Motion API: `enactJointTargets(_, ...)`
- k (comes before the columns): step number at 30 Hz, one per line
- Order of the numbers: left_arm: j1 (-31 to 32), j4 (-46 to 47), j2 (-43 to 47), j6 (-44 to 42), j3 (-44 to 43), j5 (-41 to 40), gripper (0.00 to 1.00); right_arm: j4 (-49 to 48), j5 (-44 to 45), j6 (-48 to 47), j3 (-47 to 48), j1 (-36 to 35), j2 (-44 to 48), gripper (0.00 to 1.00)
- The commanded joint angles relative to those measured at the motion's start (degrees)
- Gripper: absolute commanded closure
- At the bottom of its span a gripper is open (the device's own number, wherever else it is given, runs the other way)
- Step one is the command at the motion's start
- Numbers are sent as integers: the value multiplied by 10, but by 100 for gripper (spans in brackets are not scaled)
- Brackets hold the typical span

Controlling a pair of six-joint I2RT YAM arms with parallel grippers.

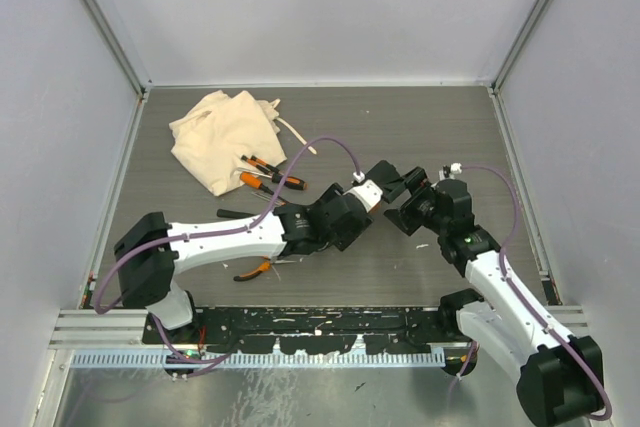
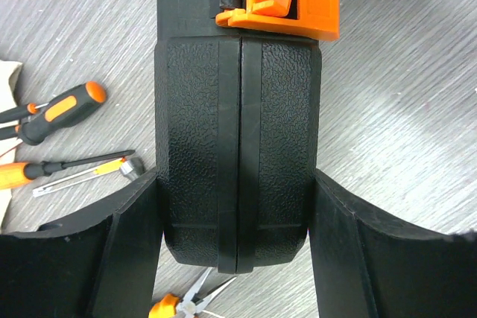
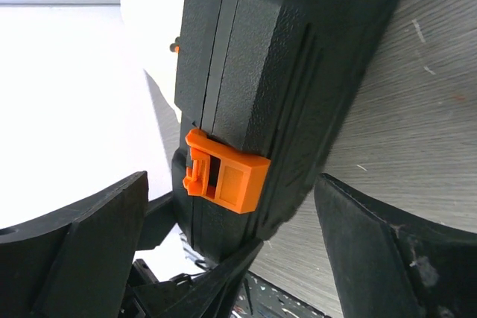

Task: Sort the tools into containers
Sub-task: Open the storage box at the center of the board.

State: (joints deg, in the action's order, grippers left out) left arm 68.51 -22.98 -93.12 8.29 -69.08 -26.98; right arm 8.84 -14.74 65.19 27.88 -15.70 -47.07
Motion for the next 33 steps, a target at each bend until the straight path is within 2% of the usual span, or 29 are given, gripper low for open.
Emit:
enactJointTargets(1,-3,30,1,40,-37,26,100,-168,-45,59,-61,-2,19,7)
enactJointTargets(5,-10,26,-3,69,-42,47,100,-257,-46,87,-108,-2,43,13)
enactJointTargets(17,-15,31,-4,88,-39,71,100,-278,-49,96,-114,-2,38,28)
enactJointTargets(30,-15,32,-16,88,-43,76,100,-262,-49,83,-106,-2,41,60)
enactJointTargets(33,-15,34,-16,90,-42,81,100,-262,-48,78,-100,-1,40,62)
